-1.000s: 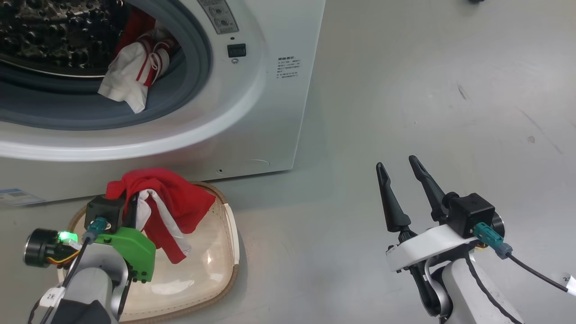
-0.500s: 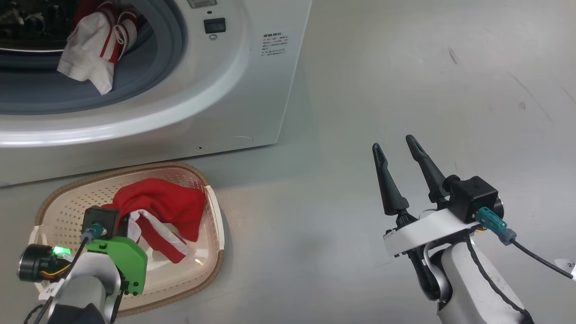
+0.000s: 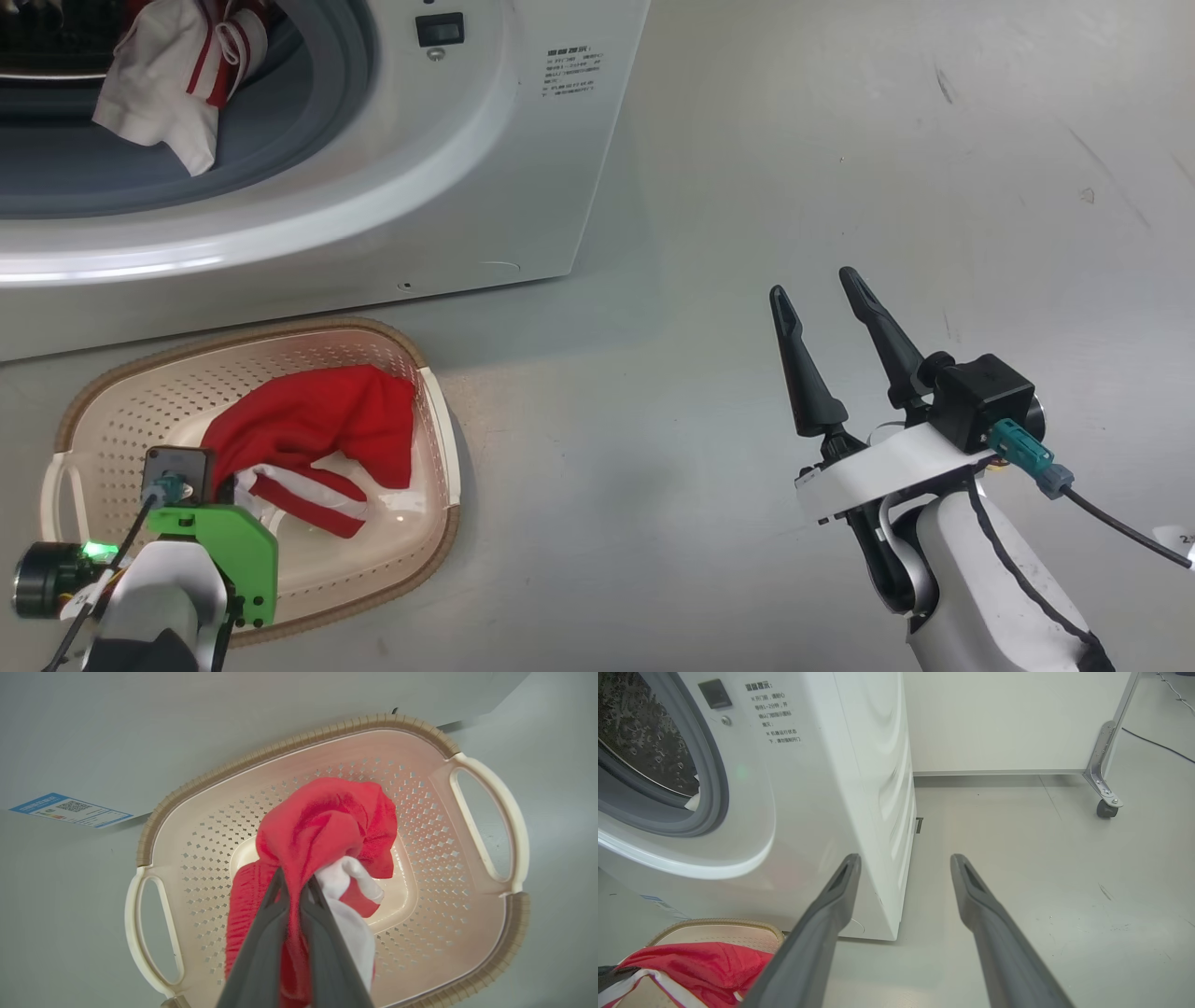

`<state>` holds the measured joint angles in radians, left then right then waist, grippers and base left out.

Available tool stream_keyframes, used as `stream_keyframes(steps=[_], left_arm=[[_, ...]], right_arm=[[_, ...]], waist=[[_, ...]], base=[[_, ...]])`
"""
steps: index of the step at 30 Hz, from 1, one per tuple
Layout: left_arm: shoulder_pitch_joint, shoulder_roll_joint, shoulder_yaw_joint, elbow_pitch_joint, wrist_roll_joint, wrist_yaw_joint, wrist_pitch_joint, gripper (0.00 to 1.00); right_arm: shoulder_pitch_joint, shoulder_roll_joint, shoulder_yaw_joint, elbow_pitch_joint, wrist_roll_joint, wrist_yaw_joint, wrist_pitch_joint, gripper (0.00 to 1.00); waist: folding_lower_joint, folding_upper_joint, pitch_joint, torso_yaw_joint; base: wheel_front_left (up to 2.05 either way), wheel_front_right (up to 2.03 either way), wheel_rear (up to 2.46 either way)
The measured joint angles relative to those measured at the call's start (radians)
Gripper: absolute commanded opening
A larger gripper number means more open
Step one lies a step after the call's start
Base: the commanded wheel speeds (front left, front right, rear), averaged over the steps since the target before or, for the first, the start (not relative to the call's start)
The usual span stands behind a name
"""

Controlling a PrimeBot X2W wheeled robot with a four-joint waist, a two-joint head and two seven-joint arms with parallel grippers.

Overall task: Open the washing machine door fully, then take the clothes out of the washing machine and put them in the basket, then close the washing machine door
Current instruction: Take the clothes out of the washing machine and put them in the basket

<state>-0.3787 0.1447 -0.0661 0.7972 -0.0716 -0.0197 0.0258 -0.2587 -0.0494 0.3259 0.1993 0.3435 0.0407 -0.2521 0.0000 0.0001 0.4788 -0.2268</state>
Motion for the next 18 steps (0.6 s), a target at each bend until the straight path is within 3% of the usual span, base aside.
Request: stream_keyframes(steps=[9, 12, 13, 14, 18], left_arm=[[-0.012, 0.002, 0.01, 0.074, -0.005, 0.014, -0.016, 0.02], [-0.021, 0.001, 0.01, 0.093, -0.006, 0.014, -0.028, 0.44], [-0.026, 0.001, 0.01, 0.099, -0.006, 0.015, -0.029, 0.9], [-0.031, 0.001, 0.009, 0.103, -0.006, 0.015, -0.033, 1.0], [-0.048, -0.003, 0.008, 0.126, -0.006, 0.015, -0.041, 1.0]], right_arm=[[-0.006, 0.0, 0.001, 0.002, 0.0, 0.0, 0.0, 1.0], [-0.008, 0.0, 0.0, 0.004, -0.001, 0.0, 0.0, 1.0], [-0.009, 0.0, 0.0, 0.005, -0.001, 0.0, 0.0, 1.0], [-0.009, 0.0, 0.0, 0.006, -0.002, 0.0, 0.0, 1.0], [-0.012, 0.0, 0.001, 0.007, -0.002, 0.0, 0.0, 1.0]], waist=[[0.0, 0.0, 0.004, 0.0], [0.0, 0.0, 0.003, 0.001], [0.0, 0.0, 0.003, 0.002], [0.0, 0.0, 0.003, 0.003], [0.0, 0.0, 0.0, 0.006]], base=[[0.0, 0.0, 0.0], [0.0, 0.0, 0.0], [0.0, 0.0, 0.0], [0.0, 0.0, 0.0], [0.0, 0.0, 0.0]])
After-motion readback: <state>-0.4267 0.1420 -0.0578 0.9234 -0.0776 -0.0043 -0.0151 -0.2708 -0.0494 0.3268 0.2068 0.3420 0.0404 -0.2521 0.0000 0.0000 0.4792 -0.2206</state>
